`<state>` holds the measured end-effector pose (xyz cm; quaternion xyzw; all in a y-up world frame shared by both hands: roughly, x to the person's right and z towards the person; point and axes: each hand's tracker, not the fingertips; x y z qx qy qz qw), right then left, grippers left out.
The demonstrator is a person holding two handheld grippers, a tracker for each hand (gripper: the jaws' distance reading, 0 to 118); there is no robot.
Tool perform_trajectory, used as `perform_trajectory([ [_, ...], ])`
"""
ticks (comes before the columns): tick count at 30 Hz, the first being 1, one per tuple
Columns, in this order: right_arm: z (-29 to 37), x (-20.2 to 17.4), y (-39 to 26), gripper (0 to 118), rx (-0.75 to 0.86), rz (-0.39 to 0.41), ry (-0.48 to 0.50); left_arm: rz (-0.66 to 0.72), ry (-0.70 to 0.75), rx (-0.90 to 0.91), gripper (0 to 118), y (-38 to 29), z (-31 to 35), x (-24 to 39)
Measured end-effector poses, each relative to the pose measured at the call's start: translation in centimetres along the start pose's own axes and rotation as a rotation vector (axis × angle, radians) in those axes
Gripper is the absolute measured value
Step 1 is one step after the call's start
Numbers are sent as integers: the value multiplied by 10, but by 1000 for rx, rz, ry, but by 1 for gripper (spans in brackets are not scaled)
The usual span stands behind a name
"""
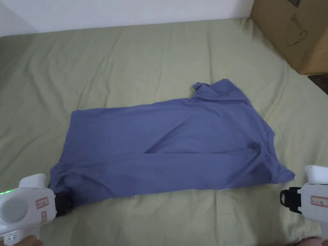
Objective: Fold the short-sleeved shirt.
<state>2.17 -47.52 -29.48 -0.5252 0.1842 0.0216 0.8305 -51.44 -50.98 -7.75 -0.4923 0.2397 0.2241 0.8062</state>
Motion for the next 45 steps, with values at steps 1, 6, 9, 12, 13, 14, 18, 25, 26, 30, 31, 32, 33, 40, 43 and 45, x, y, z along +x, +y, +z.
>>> perform_trajectory([
  [1,0,2,4,32,10,-3,-2,-12,-10,15,2,4,3,-1],
  [6,-22,12,39,97,70,-11,-18,-64,3,-3,2,12,5,0],
  [9,-57,19,58,89,-16,10,-66,-65,2,1,2,13,10,4],
  [12,-64,18,57,45,-58,58,-86,-69,1,5,2,14,17,3],
  [13,-54,14,57,34,-48,88,-80,-72,-3,8,2,14,20,2],
  [14,-47,12,57,17,-39,107,-67,-77,-4,9,2,14,22,1],
  [18,-30,9,62,11,-14,89,-83,-93,-12,20,2,17,34,-1],
  [25,14,7,42,8,3,157,-92,-113,-17,63,2,1,77,-1],
  [26,19,7,34,8,-9,174,-107,-117,-20,63,2,-5,82,-3],
  [30,29,15,4,8,-38,126,-78,-131,-4,27,2,-36,89,-8],
  [31,31,17,-6,8,-45,104,-74,-130,3,6,2,-44,89,-10],
  [32,31,19,-16,8,-54,104,-75,-130,6,-2,2,-53,88,-12],
  [33,30,21,-24,8,-61,102,-81,-129,6,-4,2,-61,88,-14],
  [40,29,21,-33,71,-18,15,-108,-94,42,11,90,-66,83,-12],
  [43,41,12,-11,84,55,26,-91,-101,12,68,94,-52,96,-2],
  [45,46,5,6,75,100,49,-47,-79,-31,101,66,-41,100,6],
])
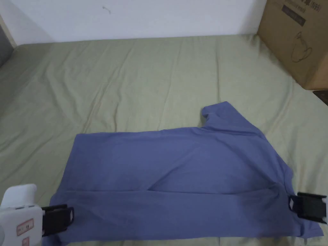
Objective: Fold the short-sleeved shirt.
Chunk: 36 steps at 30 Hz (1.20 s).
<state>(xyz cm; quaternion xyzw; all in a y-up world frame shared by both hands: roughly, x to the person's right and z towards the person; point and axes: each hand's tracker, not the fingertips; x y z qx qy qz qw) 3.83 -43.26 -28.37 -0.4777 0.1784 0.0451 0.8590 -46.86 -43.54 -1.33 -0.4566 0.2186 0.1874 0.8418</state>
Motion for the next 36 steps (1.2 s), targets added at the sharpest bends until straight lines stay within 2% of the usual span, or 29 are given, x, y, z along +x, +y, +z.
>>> perform_trajectory([
  [1,1,-4,8,52,16,10,26,9,-18,14,35,6,-1,4],
  [2,0,-9,15,12,18,14,21,5,-35,23,1,12,-4,7],
  [3,-5,-15,20,0,21,22,11,2,-29,21,0,15,-9,12],
  [9,-43,-28,37,0,-41,21,57,27,-41,-3,0,27,-31,23],
  [13,-69,-25,81,0,-24,7,69,1,-17,-3,0,51,-42,26],
  [15,-87,-23,111,0,-2,26,73,1,-14,-4,0,68,-54,21],
  [17,-107,-27,142,0,3,75,37,-1,-9,-4,0,80,-63,22],
  [18,-121,-27,156,8,-3,106,28,0,-6,-5,0,85,-68,23],
  [19,-137,-27,169,27,-6,112,27,0,-5,-6,0,90,-74,24],
  [21,-168,-27,190,78,-41,106,19,2,0,-15,0,97,-83,25],
  [22,-185,-25,198,80,-58,81,16,0,0,-18,0,98,-88,26],
  [24,-209,-25,208,80,-122,48,-18,-3,1,-31,0,101,-94,27],
  [26,-228,-25,211,80,-141,75,-5,-8,-4,-46,0,102,-100,27],
  [27,-232,-24,210,75,-155,74,6,-9,-3,-54,0,102,-103,27],
  [29,-233,-26,208,50,-168,53,26,-14,5,-66,0,103,-107,25],
  [30,-230,-30,207,40,-150,60,-1,-17,9,-70,0,103,-109,25],
  [32,-223,-31,209,8,-129,67,12,-17,13,-73,0,104,-109,22],
  [34,-222,-34,211,6,-131,34,53,-11,9,-69,0,107,-110,19],
  [36,-223,-37,213,6,-131,64,24,-5,12,-60,0,113,-111,17],
])
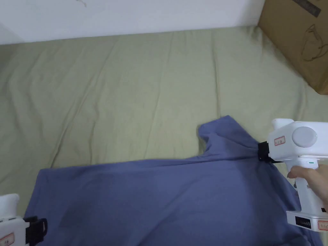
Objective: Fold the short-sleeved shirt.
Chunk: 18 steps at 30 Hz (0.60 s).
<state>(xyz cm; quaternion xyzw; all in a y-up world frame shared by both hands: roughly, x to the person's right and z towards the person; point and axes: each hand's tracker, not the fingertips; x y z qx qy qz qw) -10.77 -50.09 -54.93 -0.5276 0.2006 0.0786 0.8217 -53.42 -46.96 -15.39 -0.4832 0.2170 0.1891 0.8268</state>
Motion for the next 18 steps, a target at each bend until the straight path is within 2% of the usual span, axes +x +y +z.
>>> perform_trajectory([
  [3,3,1,-2,5,9,1,-8,2,0,23,0,13,-2,-3],
  [4,5,1,-1,5,12,-5,-2,2,-6,23,5,22,-6,-5],
  [5,7,1,-1,5,19,-5,2,3,-9,27,20,31,-11,-6],
  [6,8,2,-1,5,19,-5,2,5,-10,34,43,40,-17,-8],
  [8,9,1,0,5,21,8,-3,17,3,55,65,61,-31,-11],
  [9,9,1,1,5,19,13,-5,23,0,61,83,71,-39,-13],
  [10,9,1,1,5,17,18,-4,34,7,64,83,81,-47,-11],
  [13,10,-1,1,5,15,23,-7,46,24,57,93,108,-72,-13],
  [16,9,-4,1,5,11,41,-19,40,25,41,91,122,-99,-11],
  [17,9,-5,1,5,8,42,-22,48,26,-20,81,122,-112,-10],
  [18,9,-5,1,5,7,43,-21,58,43,-73,55,120,-120,-9],
])
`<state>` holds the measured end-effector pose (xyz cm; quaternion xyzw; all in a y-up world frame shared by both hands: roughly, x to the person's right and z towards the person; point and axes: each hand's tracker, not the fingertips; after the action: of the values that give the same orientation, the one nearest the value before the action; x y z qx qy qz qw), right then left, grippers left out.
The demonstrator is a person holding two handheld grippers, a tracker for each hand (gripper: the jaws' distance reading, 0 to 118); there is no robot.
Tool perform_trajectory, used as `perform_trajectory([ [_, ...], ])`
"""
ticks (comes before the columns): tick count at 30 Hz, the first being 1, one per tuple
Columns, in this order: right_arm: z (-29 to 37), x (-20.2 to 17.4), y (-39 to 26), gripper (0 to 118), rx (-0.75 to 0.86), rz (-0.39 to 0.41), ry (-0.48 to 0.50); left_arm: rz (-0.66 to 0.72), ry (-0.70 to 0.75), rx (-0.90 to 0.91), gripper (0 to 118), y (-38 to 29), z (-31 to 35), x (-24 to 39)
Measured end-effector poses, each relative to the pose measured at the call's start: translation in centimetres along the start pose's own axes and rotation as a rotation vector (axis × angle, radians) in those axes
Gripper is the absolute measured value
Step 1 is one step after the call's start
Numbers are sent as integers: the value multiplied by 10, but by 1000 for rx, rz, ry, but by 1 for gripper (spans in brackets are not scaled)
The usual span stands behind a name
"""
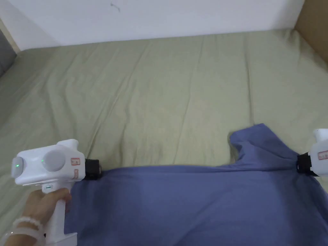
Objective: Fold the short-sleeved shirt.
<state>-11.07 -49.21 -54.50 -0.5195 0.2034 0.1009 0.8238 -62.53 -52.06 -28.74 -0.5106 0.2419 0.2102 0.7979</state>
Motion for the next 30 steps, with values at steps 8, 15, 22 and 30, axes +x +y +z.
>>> perform_trajectory([
  [8,33,2,-1,5,37,-6,20,-22,-15,82,1,-18,43,5],
  [15,102,6,-30,5,113,8,51,-94,-50,182,1,-50,122,1],
  [22,172,18,-121,5,134,2,84,-98,-88,238,1,-120,198,-27],
  [30,177,21,-249,5,-49,-98,93,-37,-86,103,1,-223,185,-54],
])
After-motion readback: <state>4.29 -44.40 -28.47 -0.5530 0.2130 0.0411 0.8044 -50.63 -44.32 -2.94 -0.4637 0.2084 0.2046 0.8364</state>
